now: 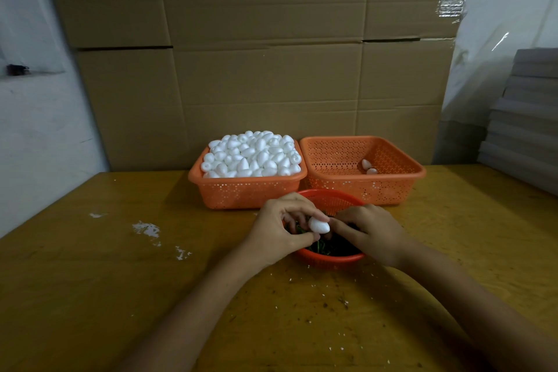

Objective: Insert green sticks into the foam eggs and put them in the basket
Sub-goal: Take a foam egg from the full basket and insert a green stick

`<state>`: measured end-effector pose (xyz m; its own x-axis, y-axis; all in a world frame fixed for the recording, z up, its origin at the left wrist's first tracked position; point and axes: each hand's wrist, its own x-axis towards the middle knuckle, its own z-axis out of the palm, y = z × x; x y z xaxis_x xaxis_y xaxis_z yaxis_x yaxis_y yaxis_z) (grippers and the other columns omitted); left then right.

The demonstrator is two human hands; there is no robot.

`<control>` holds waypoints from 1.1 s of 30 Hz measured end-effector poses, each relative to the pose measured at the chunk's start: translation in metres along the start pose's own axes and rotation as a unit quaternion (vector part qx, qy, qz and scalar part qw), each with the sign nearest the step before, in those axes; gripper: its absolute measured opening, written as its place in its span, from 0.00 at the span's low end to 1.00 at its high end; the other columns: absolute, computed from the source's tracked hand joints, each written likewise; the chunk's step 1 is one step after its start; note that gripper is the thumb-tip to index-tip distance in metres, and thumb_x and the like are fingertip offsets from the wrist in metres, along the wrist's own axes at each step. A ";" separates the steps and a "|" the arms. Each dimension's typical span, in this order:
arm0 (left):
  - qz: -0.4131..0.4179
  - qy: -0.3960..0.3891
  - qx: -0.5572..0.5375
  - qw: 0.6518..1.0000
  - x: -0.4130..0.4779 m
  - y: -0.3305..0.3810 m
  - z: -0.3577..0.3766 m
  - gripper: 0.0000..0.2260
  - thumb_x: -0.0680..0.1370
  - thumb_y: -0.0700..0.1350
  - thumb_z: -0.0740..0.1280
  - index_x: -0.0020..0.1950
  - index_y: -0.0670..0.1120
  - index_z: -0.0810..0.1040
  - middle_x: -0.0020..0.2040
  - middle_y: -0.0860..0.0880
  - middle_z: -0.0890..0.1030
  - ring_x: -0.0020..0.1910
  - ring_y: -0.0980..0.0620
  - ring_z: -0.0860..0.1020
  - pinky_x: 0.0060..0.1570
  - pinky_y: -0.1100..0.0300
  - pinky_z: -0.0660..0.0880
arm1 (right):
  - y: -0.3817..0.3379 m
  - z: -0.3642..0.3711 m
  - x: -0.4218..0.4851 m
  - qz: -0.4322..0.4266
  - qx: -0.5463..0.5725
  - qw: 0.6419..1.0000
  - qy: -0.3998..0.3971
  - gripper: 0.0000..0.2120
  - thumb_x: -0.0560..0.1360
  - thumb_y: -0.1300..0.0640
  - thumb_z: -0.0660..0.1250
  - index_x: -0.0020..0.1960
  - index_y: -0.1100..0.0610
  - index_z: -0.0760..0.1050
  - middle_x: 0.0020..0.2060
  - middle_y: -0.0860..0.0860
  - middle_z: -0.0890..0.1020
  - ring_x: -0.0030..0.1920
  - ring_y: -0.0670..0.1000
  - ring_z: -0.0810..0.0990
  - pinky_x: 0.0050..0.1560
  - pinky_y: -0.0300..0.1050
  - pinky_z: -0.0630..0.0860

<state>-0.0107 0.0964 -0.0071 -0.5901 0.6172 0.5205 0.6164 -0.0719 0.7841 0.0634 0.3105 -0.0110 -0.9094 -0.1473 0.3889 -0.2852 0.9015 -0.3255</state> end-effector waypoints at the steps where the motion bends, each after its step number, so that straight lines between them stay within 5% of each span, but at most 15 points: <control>1: -0.002 0.000 0.001 1.000 0.000 0.000 0.000 0.13 0.70 0.29 0.79 0.50 0.43 0.88 0.51 0.45 0.83 0.46 0.39 0.81 0.40 0.55 0.74 | 0.000 0.000 0.000 -0.002 0.002 1.000 0.001 0.18 0.84 0.41 0.59 0.35 0.35 0.73 0.29 0.45 0.78 0.31 0.46 0.76 0.31 0.40 0.63; 6: -0.007 -0.002 0.005 1.000 0.000 -0.002 0.000 0.13 0.70 0.30 0.79 0.50 0.44 0.88 0.51 0.46 0.84 0.45 0.39 0.81 0.39 0.55 0.74 | -0.001 0.001 0.000 -0.004 0.006 1.000 0.011 0.18 0.84 0.42 0.59 0.38 0.25 0.73 0.26 0.42 0.74 0.30 0.45 0.76 0.30 0.38 0.61; 11: -0.013 -0.003 0.007 1.000 0.000 -0.004 0.001 0.14 0.70 0.30 0.79 0.51 0.45 0.89 0.51 0.49 0.84 0.45 0.40 0.81 0.39 0.58 0.74 | -0.001 0.000 -0.001 0.007 0.009 1.000 0.009 0.19 0.83 0.40 0.59 0.33 0.34 0.73 0.28 0.44 0.77 0.30 0.46 0.76 0.31 0.39 0.62; 15: -0.013 -0.006 0.001 1.000 0.000 -0.004 0.001 0.15 0.71 0.31 0.79 0.53 0.46 0.88 0.52 0.50 0.85 0.44 0.42 0.80 0.38 0.57 0.74 | -0.001 -0.002 -0.001 0.010 0.002 1.000 -0.008 0.17 0.84 0.42 0.59 0.39 0.39 0.78 0.31 0.47 0.80 0.31 0.48 0.76 0.32 0.41 0.64; 19: -0.011 -0.004 0.009 1.000 -0.001 -0.003 0.000 0.15 0.72 0.34 0.80 0.56 0.47 0.88 0.51 0.54 0.86 0.41 0.54 0.80 0.39 0.59 0.74 | -0.002 -0.003 -0.001 0.013 -0.001 1.000 -0.013 0.16 0.84 0.44 0.60 0.41 0.44 0.81 0.30 0.46 0.79 0.31 0.47 0.76 0.32 0.40 0.63; 23: -0.011 -0.003 0.012 1.000 -0.001 -0.002 0.000 0.15 0.72 0.36 0.80 0.56 0.49 0.87 0.52 0.54 0.87 0.42 0.57 0.80 0.40 0.62 0.73 | -0.003 -0.002 -0.002 0.011 0.004 1.000 -0.010 0.17 0.84 0.43 0.60 0.38 0.38 0.75 0.29 0.46 0.78 0.31 0.46 0.75 0.32 0.39 0.62; 31: -0.009 -0.005 0.013 1.000 -0.001 -0.005 0.000 0.14 0.73 0.39 0.80 0.56 0.50 0.87 0.52 0.54 0.87 0.44 0.48 0.83 0.40 0.60 0.74 | 0.000 0.001 0.000 -0.010 0.003 1.000 0.009 0.17 0.84 0.40 0.59 0.38 0.25 0.72 0.26 0.43 0.73 0.30 0.46 0.74 0.31 0.38 0.61; 33: -0.007 -0.006 0.014 1.000 -0.001 -0.005 -0.001 0.14 0.73 0.40 0.80 0.56 0.50 0.87 0.52 0.55 0.87 0.44 0.49 0.83 0.40 0.58 0.75 | 0.000 0.002 -0.001 -0.013 0.018 1.000 0.016 0.17 0.81 0.35 0.55 0.36 0.28 0.73 0.26 0.43 0.74 0.29 0.46 0.74 0.31 0.38 0.62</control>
<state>-0.0141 0.0959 -0.0113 -0.5925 0.6271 0.5057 0.6224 -0.0421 0.7816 0.0635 0.3100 -0.0126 -0.8920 -0.1565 0.4241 -0.3192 0.8825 -0.3456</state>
